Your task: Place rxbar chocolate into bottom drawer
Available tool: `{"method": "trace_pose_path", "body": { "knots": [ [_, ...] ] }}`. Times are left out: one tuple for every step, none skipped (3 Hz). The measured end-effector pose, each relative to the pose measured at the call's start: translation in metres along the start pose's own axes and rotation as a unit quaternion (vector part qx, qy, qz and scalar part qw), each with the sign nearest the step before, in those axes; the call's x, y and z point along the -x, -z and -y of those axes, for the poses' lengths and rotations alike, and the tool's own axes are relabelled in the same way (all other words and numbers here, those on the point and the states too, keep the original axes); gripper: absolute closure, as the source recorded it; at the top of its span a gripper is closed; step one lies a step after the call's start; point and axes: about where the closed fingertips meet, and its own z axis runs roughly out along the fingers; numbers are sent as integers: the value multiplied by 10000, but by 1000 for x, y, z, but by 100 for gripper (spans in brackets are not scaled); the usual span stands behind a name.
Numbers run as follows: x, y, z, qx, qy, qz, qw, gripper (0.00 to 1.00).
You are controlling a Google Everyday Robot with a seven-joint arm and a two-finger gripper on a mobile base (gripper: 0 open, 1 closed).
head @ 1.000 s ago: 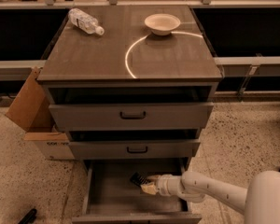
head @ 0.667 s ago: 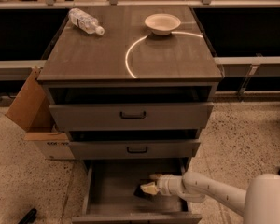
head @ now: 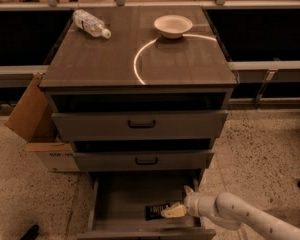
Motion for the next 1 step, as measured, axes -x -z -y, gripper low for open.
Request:
{"method": "trace_pose_path", "body": {
  "knots": [
    [0, 59, -9, -118, -88, 184, 9997, 0]
  ]
}}
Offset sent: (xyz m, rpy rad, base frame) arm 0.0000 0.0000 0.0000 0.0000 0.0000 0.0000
